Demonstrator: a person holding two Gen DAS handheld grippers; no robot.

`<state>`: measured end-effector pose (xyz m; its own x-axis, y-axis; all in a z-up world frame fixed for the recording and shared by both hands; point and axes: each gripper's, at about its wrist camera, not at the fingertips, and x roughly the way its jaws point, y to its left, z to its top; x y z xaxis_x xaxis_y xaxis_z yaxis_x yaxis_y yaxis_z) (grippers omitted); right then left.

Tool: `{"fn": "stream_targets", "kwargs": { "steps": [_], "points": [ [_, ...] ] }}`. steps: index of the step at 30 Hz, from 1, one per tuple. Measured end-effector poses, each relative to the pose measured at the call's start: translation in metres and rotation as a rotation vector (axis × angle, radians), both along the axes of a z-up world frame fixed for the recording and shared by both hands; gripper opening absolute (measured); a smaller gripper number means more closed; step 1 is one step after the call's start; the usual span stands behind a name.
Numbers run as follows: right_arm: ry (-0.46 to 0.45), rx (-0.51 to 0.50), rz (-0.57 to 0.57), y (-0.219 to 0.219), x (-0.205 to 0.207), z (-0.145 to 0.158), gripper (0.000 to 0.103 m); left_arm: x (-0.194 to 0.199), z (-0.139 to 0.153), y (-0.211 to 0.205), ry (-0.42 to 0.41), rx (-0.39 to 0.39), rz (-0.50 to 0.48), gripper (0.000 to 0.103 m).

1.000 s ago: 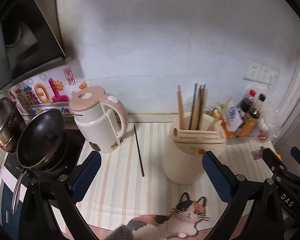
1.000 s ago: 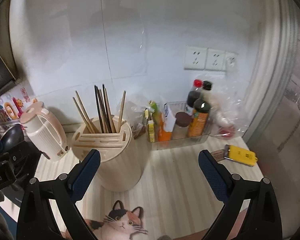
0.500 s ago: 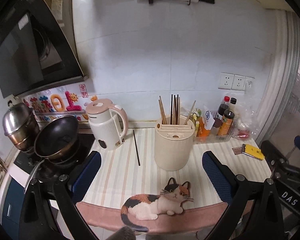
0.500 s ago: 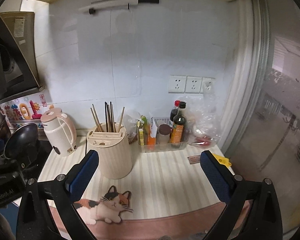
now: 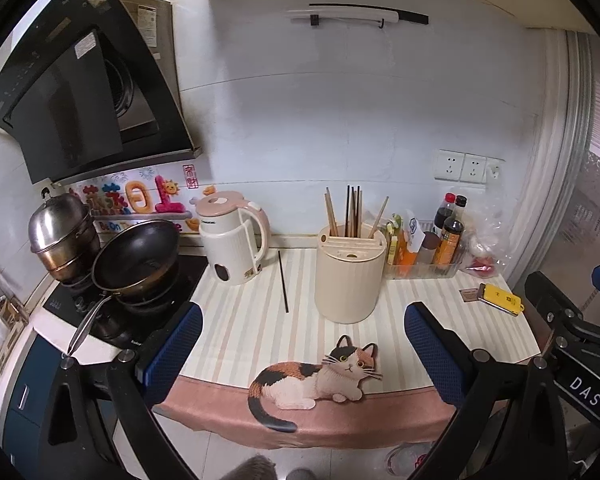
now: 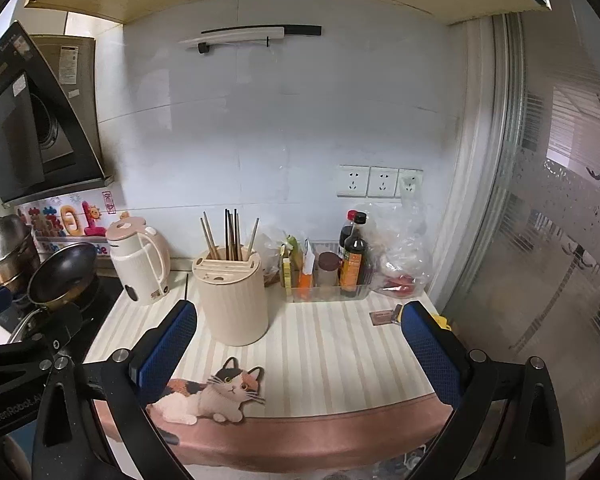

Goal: Organize utensils

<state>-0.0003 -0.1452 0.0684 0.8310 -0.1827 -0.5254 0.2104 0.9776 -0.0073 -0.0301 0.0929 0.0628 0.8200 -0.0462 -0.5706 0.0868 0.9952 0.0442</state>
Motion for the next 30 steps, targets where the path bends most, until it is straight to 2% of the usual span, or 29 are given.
{"fn": "stream_targets", "kwargs": {
  "steps": [10,30],
  "points": [
    [-0.004,-0.005,-0.011,0.006,0.006,0.007,0.103,0.008,-0.001,0.010,0.000,0.002,0.003,0.103],
    [0.044,-0.009,0.000,0.025,0.036,-0.012,0.103,0.030,-0.014,0.029,0.040,-0.001,0.027,0.103]
  ]
}}
